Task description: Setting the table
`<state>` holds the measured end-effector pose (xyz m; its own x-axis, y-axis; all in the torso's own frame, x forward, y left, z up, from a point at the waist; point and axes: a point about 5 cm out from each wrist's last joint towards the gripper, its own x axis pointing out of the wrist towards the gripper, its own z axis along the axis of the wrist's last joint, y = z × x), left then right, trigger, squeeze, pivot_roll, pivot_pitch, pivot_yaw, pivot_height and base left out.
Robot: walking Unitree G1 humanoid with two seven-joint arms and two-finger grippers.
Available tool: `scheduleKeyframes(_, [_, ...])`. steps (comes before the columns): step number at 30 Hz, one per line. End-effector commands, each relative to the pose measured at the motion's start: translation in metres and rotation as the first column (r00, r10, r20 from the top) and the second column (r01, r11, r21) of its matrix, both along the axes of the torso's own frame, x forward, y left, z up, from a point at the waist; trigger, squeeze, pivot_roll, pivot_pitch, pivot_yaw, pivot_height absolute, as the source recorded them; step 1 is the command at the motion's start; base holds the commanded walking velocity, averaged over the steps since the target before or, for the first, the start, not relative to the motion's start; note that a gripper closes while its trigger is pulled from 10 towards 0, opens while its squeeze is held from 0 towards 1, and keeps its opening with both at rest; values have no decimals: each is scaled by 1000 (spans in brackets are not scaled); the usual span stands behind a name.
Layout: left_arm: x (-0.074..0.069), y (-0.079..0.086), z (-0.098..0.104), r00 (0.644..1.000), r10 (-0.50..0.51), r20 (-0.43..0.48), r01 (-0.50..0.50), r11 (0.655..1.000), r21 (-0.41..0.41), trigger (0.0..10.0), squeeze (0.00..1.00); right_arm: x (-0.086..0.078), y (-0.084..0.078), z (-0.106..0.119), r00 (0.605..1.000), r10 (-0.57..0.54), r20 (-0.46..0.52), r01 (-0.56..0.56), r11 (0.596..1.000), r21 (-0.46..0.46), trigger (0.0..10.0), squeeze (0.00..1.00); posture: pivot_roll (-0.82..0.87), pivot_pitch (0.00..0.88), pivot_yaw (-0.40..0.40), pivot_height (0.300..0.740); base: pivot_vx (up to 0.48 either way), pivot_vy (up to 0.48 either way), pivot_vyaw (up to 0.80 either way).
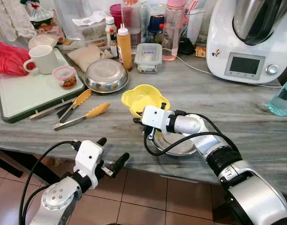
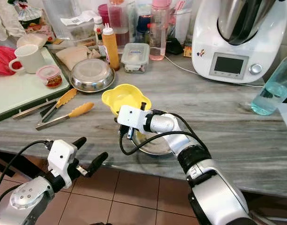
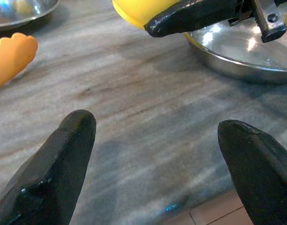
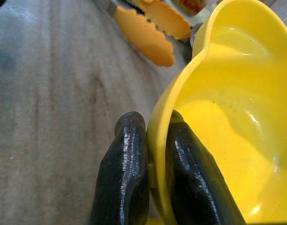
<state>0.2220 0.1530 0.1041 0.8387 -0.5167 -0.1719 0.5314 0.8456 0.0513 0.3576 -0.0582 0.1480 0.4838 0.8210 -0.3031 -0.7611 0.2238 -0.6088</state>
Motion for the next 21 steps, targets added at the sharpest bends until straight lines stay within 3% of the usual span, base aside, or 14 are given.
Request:
scheduleKeyframes(1, [-2, 0, 1, 1000, 5, -1, -4, 1000, 8, 10000, 0, 4, 2, 9, 1000, 11, 26, -11, 1000, 0, 10000, 0, 97, 125, 27, 740, 0, 0, 0])
scheduleKeyframes(15, [-2, -6, 4, 1000, -6, -4, 6, 1000, 0, 10000, 0, 9, -4, 1, 1000, -22, -3, 22, 998, -55, 10000, 24, 94, 124, 28, 740, 0, 0, 0])
scheduleKeyframes(16, [-2, -7, 5, 1000, -7, -2, 7, 1000, -1, 10000, 0, 9, -4, 1, 1000, -23, -3, 23, 998, -57, 10000, 125, 94, 124, 27, 740, 0, 0, 0])
scheduleKeyframes(17, [-2, -7, 6, 1000, -7, -1, 7, 1000, -1, 10000, 0, 9, -4, 0, 1000, -24, -2, 23, 998, -58, 10000, 125, 94, 124, 27, 740, 0, 0, 0])
scheduleKeyframes(19, [-2, -9, 7, 1000, -8, 2, 8, 1000, -4, 10000, 0, 9, -5, 0, 1000, -27, 1, 27, 998, -61, 10000, 373, 95, 123, 25, 740, 0, 0, 0])
scheduleKeyframes(21, [-2, -9, 7, 1000, -7, 3, 7, 1000, -5, 10000, 0, 9, -5, -1, 1000, -29, 5, 29, 998, -64, 10000, 384, 95, 122, 24, 740, 0, 0, 0])
